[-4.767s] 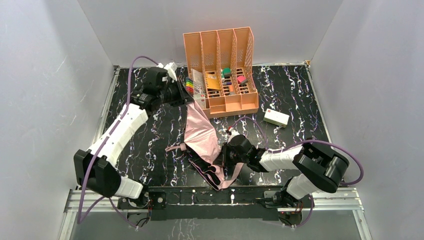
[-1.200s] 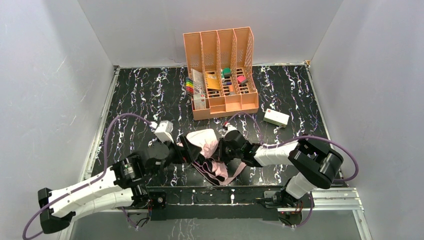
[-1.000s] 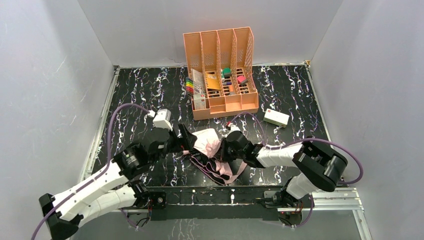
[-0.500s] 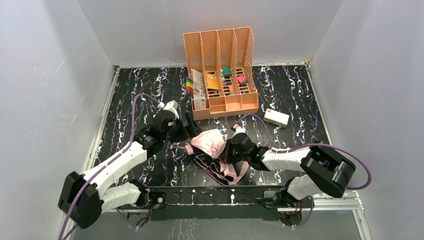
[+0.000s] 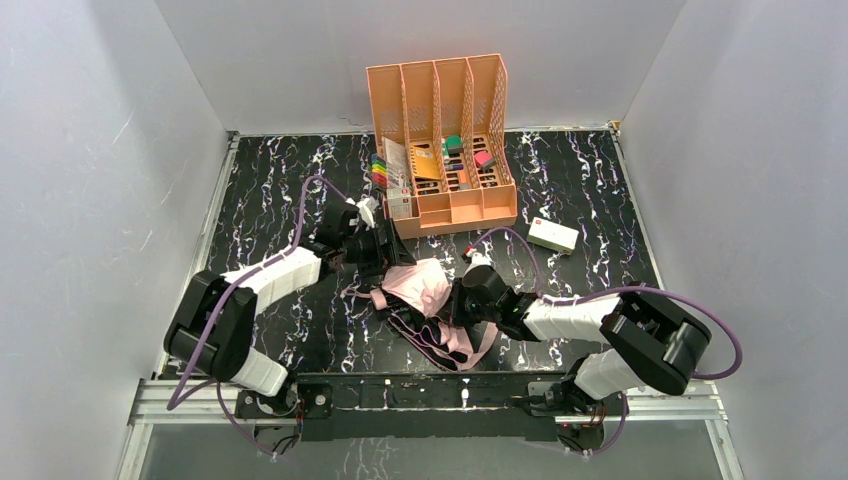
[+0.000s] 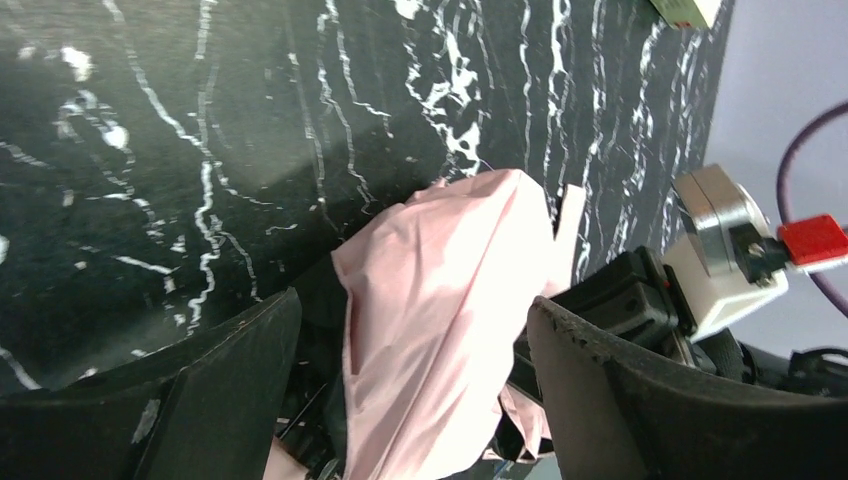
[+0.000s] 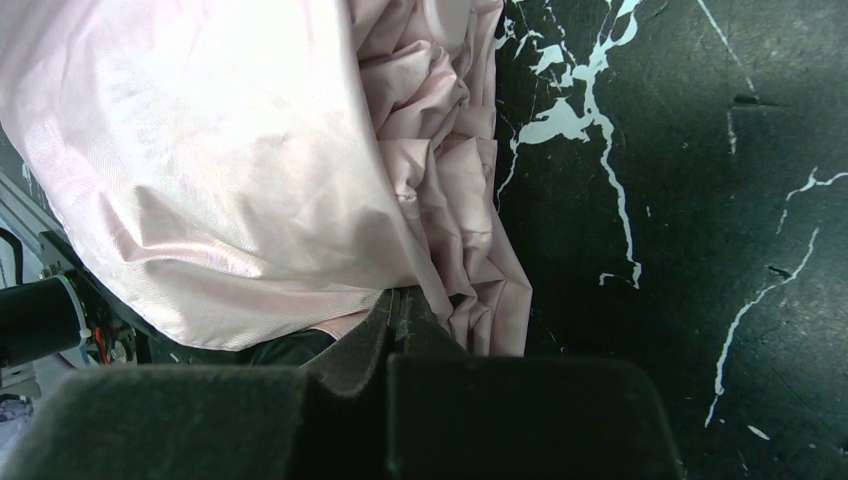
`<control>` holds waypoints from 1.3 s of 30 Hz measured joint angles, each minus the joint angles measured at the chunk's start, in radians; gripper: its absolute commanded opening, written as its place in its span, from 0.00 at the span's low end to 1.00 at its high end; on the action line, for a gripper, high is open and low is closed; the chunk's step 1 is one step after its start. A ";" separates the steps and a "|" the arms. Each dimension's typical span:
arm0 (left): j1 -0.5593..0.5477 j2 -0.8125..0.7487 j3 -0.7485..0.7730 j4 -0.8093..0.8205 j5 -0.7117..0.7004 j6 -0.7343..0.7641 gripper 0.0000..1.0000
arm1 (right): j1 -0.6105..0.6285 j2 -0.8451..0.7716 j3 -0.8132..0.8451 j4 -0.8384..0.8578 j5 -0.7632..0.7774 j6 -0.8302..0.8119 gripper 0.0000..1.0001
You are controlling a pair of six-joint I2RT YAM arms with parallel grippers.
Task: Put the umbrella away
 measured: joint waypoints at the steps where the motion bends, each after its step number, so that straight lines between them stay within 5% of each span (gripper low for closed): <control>1: 0.000 0.005 0.000 0.009 0.022 0.003 0.76 | 0.000 0.001 0.000 0.001 -0.002 0.000 0.00; 6: 0.000 0.053 0.003 0.074 0.135 0.000 0.65 | -0.003 0.005 0.000 0.007 -0.012 0.000 0.00; 15: 0.002 0.132 0.023 0.121 0.205 -0.011 0.26 | -0.005 0.006 0.000 0.010 -0.018 0.000 0.00; 23: 0.013 0.132 0.066 0.135 0.175 -0.031 0.09 | -0.005 0.006 -0.002 0.015 -0.018 0.001 0.00; 28: 0.019 0.110 0.105 0.135 0.149 -0.032 0.09 | -0.005 0.006 -0.004 0.018 -0.018 0.002 0.00; 30: 0.023 0.085 0.113 0.131 0.136 -0.031 0.18 | -0.005 0.006 -0.006 0.021 -0.018 0.002 0.00; 38: 0.026 0.039 0.153 0.084 0.166 0.062 0.95 | -0.006 0.007 -0.008 0.027 -0.021 0.001 0.00; 39: 0.026 0.040 0.159 0.068 0.186 0.090 0.98 | -0.006 0.008 -0.008 0.029 -0.022 0.001 0.00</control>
